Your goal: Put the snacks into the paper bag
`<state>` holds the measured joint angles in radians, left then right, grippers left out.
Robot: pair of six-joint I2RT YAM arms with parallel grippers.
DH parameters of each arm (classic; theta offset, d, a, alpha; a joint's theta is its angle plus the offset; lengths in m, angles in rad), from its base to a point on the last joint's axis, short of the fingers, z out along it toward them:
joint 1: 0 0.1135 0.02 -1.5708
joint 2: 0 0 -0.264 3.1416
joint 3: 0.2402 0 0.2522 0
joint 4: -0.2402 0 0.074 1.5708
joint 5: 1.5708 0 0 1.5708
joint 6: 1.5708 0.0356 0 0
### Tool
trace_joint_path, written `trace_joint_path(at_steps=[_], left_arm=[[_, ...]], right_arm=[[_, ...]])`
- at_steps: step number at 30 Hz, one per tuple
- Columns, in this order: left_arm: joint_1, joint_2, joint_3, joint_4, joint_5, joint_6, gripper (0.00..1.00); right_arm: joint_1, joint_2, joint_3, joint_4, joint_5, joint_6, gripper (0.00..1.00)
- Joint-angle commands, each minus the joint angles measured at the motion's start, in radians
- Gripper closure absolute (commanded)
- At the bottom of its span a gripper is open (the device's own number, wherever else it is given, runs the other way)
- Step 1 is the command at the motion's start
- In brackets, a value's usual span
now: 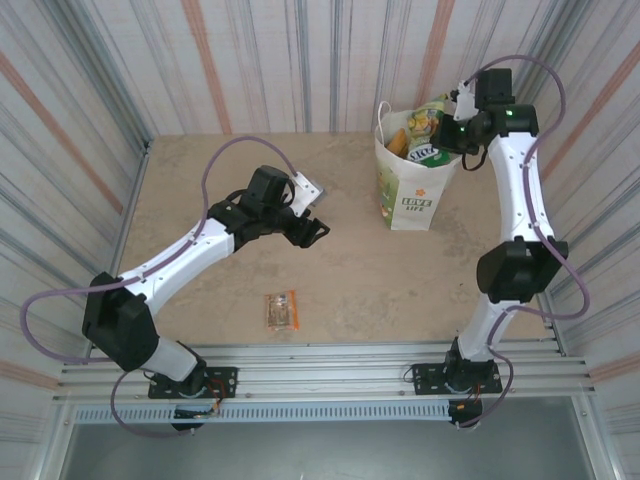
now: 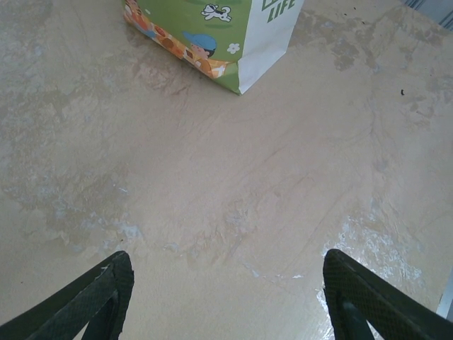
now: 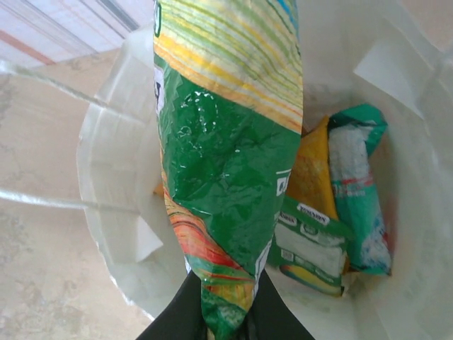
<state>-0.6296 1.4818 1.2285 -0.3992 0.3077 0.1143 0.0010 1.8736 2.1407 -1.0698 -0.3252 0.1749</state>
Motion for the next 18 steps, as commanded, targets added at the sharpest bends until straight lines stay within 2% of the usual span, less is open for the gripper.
trace_joint_path(at_steps=[1, 7, 12, 14, 16, 18], left_arm=[[0.004, 0.005, 0.028, -0.021, 0.021, -0.008, 0.27], [0.004, -0.004, 0.019, -0.024, 0.005, -0.008, 0.27], [0.004, 0.006, 0.026, -0.026, 0.012, -0.01, 0.27], [0.004, 0.01, 0.029, -0.026, 0.015, -0.015, 0.27], [0.004, 0.011, 0.031, -0.024, 0.015, -0.016, 0.27], [0.004, 0.012, 0.029, -0.024, 0.015, -0.014, 0.26]], right_arm=[[0.017, 0.093, 0.09, -0.077, -0.053, 0.009, 0.97], [0.026, 0.21, 0.208, -0.165, -0.06, 0.002, 0.96], [0.015, 0.242, 0.221, -0.178, -0.034, 0.0, 0.89], [0.009, 0.254, 0.233, -0.196, 0.021, -0.006, 0.81], [0.006, 0.262, 0.251, -0.218, 0.111, -0.013, 0.69], [0.007, 0.259, 0.261, -0.227, 0.2, -0.024, 0.64]])
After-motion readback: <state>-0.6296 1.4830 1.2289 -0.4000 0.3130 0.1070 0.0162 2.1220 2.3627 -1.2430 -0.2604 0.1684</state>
